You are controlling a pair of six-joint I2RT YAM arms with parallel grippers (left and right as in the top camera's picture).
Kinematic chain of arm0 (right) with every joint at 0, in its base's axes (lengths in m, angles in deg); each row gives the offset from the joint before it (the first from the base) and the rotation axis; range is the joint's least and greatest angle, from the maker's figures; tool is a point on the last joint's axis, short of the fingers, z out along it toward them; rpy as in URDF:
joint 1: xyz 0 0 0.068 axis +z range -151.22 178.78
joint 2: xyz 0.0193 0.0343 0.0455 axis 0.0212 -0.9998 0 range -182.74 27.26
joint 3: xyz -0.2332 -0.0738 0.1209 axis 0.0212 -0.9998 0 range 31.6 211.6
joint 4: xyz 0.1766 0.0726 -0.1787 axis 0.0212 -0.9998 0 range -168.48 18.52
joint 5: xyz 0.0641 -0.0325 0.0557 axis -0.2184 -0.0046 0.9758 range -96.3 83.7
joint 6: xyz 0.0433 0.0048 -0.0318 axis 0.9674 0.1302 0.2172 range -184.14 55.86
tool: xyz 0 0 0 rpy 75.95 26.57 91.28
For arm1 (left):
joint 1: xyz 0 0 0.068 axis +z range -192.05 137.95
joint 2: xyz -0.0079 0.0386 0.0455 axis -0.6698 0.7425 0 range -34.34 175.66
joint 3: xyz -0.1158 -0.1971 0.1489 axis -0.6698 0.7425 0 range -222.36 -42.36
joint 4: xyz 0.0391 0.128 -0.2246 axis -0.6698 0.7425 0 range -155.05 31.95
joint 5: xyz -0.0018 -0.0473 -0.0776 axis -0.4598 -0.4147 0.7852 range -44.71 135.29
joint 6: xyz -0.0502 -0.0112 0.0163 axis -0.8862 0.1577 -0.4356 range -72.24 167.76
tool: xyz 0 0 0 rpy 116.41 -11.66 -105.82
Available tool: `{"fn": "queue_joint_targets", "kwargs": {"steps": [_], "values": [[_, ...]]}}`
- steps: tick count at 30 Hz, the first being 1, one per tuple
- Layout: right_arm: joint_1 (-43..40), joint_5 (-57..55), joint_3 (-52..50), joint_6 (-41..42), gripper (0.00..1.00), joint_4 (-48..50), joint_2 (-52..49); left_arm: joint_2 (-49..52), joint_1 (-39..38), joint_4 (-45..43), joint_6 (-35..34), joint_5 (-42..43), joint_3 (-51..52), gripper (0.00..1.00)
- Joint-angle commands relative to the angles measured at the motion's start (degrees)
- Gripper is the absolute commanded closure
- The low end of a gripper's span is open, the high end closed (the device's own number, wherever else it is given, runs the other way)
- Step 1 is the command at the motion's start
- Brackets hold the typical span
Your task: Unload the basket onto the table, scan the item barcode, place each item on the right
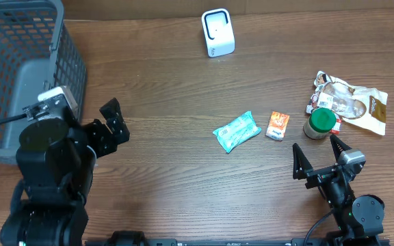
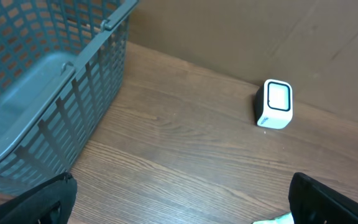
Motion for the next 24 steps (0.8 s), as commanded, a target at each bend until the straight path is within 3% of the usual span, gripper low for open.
{"fn": "queue_joint_targets", "kwargs": {"steps": [1,15,24], "values": [[-0.37,-0.35,-0.61,-0.24,0.00,0.15,0.48,-3.45,-0.07,-0.02,0.70,-0.79,-0.02,0.00],[-0.37,-0.35,-0.61,-0.24,0.00,0.13,0.48,-17.79,-0.07,0.70,0.70,-0.85,1.97,0.00],[-0.37,-0.35,-0.61,-0.26,0.00,0.15,0.48,-25.66,0.07,10.93,0.70,-1.03,2.60,0.00]]}}
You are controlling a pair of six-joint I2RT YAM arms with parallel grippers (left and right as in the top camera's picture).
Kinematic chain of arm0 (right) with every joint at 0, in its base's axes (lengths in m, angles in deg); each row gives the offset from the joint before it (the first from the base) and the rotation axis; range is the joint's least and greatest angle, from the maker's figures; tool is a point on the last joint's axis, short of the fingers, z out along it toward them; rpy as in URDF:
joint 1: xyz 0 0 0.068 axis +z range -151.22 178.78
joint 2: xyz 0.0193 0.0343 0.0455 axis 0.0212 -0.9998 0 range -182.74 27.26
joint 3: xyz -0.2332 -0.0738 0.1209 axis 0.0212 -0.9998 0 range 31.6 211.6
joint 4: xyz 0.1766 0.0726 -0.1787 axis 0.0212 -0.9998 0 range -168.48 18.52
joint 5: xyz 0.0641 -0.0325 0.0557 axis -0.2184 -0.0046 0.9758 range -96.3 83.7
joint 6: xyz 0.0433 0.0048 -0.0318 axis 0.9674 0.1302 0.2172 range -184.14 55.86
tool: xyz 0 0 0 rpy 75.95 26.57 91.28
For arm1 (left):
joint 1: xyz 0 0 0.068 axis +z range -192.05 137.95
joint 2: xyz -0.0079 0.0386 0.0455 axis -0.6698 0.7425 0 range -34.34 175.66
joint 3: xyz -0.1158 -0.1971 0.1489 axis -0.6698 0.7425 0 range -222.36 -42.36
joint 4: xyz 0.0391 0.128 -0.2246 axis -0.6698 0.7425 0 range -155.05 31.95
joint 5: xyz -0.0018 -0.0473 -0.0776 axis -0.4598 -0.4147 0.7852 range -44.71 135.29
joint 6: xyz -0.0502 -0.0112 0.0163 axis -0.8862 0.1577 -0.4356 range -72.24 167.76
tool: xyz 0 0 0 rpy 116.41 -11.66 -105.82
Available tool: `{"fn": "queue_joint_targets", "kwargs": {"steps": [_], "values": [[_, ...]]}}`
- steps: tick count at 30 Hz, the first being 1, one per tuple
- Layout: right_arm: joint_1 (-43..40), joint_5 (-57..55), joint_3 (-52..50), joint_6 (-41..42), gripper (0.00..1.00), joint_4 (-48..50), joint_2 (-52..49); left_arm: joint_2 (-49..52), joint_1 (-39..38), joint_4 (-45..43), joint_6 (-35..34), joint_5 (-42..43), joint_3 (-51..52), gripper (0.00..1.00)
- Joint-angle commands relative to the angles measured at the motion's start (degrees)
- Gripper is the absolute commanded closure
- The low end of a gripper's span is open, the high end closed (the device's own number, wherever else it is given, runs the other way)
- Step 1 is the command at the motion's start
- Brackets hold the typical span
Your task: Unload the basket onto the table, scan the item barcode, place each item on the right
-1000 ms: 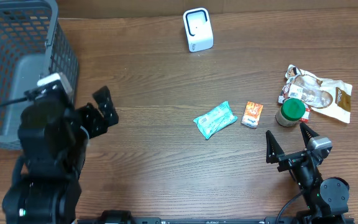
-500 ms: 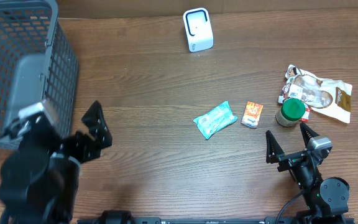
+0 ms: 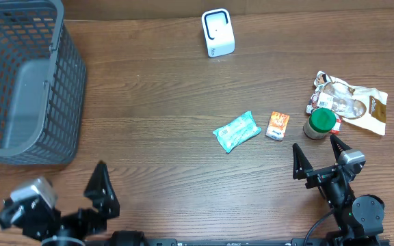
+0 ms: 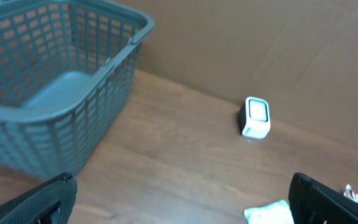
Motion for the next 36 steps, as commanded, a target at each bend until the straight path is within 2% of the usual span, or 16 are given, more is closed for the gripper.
{"fn": "queue_joint_targets", "kwargs": {"steps": [1,7,11,14,20,28,31,34,36], "values": [[-0.37,-0.35,-0.61,-0.26,0.00,0.13,0.48,-3.30,0.11,2.47,0.68,-0.96,0.35,0.00],[-0.37,-0.35,-0.61,-0.24,0.00,0.13,0.48,-8.44,1.84,6.99,0.63,-0.39,3.54,0.00],[-0.37,-0.35,-0.61,-0.26,0.00,0.13,0.48,-12.26,2.99,5.33,0.61,0.96,10.19,0.00],[-0.37,-0.35,-0.61,-0.26,0.00,0.11,0.48,-15.21,3.30,0.17,0.66,2.03,15.91,0.00],[-0.37,-0.35,-0.61,-0.26,0.00,0.13,0.48,-18.84,3.30,-18.36,0.68,6.99,26.36,0.00],[-0.37,-0.35,-0.61,-0.26,0.00,0.13,0.48,-23.34,3.30,-54.05,0.66,16.00,43.34,0.00],[-0.37,-0.35,-0.61,-0.26,0.00,0.13,0.48,-24.65,3.28,-64.72,0.63,17.55,48.83,0.00],[-0.37,-0.35,-0.61,-0.24,0.00,0.13,0.48,-25.88,3.30,-73.05,0.63,18.34,53.81,0.00],[-0.37,-0.35,-0.61,-0.26,0.00,0.13,0.48,-26.77,3.30,-75.58,0.66,18.23,56.39,0.00]]}}
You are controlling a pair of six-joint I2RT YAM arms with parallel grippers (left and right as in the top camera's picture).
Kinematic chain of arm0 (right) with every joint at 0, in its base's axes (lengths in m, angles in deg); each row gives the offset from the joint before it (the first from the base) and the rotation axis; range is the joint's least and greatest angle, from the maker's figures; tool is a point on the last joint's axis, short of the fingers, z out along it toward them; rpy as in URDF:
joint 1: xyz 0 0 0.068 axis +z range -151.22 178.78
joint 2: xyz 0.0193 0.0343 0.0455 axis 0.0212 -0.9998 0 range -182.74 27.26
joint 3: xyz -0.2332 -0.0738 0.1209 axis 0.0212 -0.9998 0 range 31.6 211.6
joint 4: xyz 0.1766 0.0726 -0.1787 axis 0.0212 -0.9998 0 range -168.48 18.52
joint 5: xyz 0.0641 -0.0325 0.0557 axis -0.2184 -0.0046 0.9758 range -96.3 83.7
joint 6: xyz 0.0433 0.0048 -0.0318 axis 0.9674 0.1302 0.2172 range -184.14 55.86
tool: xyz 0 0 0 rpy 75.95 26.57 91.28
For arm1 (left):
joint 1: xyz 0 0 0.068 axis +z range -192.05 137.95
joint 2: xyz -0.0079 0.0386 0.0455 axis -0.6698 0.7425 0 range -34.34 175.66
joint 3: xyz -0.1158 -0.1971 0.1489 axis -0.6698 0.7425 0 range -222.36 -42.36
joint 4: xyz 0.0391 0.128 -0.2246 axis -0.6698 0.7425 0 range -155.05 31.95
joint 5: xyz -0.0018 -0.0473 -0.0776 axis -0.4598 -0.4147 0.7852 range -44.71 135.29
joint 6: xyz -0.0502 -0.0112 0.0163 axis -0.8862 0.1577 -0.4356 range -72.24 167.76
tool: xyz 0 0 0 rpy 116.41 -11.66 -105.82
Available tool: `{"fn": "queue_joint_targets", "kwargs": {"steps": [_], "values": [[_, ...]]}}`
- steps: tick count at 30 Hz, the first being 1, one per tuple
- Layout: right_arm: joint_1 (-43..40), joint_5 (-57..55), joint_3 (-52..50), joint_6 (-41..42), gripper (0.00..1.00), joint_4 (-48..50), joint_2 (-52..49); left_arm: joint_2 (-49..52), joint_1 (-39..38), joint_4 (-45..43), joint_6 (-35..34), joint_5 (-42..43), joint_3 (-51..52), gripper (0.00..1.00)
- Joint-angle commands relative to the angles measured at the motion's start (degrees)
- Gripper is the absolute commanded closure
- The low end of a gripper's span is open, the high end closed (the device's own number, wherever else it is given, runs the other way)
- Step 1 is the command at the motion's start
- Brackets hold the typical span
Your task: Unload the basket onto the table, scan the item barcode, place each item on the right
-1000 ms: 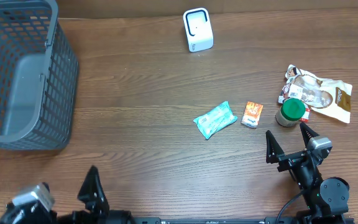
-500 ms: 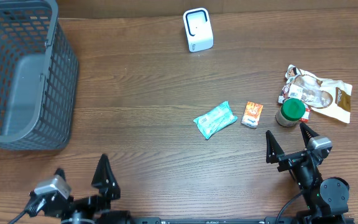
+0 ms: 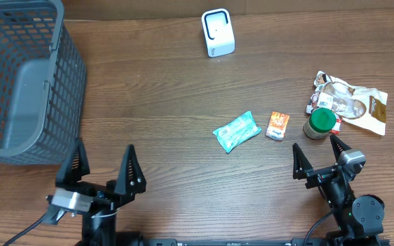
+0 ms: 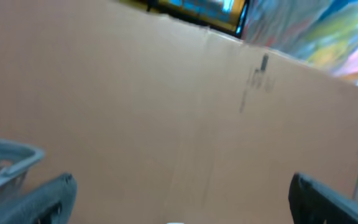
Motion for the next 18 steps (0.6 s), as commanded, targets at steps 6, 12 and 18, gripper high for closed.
{"fn": "queue_joint_targets", "kwargs": {"steps": [6,12,18], "values": [[-0.37,-0.35,-0.61,-0.26,0.00,0.17,0.48,-1.75,0.42,-4.59,0.68,1.99,8.13,0.00],[-0.37,-0.35,-0.61,-0.26,0.00,0.17,0.48,-1.75,0.42,-4.63,0.70,0.48,13.40,0.00],[-0.37,-0.35,-0.61,-0.26,0.00,0.17,0.48,-1.75,0.42,-5.92,0.70,0.48,20.50,0.00]]}}
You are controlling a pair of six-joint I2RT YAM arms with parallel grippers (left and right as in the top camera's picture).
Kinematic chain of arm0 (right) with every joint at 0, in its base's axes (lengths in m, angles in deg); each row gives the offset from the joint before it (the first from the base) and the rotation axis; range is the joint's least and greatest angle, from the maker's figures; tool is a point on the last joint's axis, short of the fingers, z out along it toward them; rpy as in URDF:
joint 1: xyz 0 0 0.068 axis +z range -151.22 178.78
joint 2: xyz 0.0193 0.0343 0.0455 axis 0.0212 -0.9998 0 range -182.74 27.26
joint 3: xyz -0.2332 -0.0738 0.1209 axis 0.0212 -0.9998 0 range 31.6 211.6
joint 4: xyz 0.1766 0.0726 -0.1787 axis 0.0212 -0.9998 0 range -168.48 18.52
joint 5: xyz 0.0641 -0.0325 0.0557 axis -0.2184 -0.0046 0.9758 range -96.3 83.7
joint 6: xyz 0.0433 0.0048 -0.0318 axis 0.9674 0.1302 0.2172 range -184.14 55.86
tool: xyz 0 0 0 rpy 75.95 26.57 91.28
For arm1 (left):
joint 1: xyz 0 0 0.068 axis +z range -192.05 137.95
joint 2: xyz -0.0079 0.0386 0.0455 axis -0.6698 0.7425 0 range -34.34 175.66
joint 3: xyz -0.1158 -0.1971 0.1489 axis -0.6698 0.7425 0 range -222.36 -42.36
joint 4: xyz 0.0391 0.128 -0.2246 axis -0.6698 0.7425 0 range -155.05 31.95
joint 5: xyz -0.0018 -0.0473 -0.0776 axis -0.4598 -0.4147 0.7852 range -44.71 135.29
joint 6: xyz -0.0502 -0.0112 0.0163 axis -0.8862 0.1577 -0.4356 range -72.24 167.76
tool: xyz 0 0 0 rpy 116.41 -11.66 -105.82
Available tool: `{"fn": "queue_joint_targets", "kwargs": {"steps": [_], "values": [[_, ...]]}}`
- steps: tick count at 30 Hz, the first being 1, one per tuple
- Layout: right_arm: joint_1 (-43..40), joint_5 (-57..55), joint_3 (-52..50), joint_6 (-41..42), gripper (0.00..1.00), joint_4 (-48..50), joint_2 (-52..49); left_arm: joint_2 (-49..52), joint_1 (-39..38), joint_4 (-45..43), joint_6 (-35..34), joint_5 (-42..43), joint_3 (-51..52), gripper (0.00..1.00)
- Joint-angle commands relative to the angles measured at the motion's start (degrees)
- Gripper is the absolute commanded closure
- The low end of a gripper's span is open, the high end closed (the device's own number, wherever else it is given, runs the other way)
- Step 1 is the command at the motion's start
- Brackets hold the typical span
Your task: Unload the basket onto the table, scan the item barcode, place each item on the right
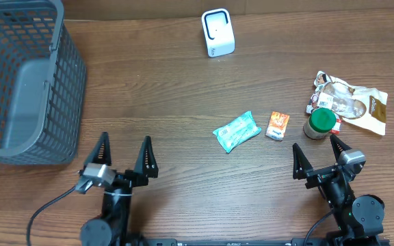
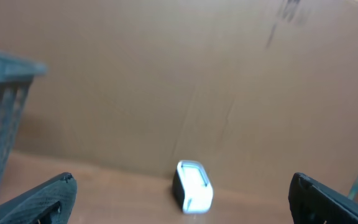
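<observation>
A white barcode scanner (image 1: 217,32) stands at the table's far edge; the left wrist view shows the scanner (image 2: 193,195) blurred before a brown cardboard wall. A teal packet (image 1: 237,131), a small orange packet (image 1: 277,125), a green-lidded jar (image 1: 320,123) and a clear snack bag (image 1: 353,102) lie right of centre. My left gripper (image 1: 122,156) is open near the front edge, left of centre, holding nothing. My right gripper (image 1: 316,155) is open at the front right, just below the jar, also with nothing in it.
A grey plastic basket (image 1: 19,82) fills the far left corner of the wooden table (image 1: 163,102); its rim (image 2: 5,62) shows at the left of the wrist view.
My left gripper has shifted a little to the right along the front edge. Its camera now points lower, so the scanner shows. The right arm and the items are unchanged.
My left arm stood raised beside the basket, gripper open. Then it was down at the front left corner, then right of that at the front edge, and now nearer the centre. The right arm and the items have stayed put throughout.
</observation>
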Motion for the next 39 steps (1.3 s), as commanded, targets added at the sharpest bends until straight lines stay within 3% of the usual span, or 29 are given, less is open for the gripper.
{"fn": "queue_joint_targets", "kwargs": {"steps": [1,9,16,25,39], "values": [[-0.37,-0.37,-0.61,-0.24,0.00,0.15,0.48,-0.83,0.42,-1.09,0.68,-0.68,3.96,0.00],[-0.37,-0.37,-0.61,-0.22,0.00,0.15,0.48,-0.83,0.66,3.10,1.81,-1.92,6.91,0.00],[-0.37,-0.37,-0.61,-0.24,0.00,0.15,0.48,-0.83,0.79,13.03,10.25,-1.05,6.91,0.00],[-0.37,-0.37,-0.61,-0.24,0.00,0.15,0.48,-0.83,0.79,12.79,17.35,-0.63,6.91,0.00],[-0.37,-0.37,-0.61,-0.22,0.00,0.13,0.48,-0.81,0.79,12.74,17.44,-0.66,6.91,0.00]]}}
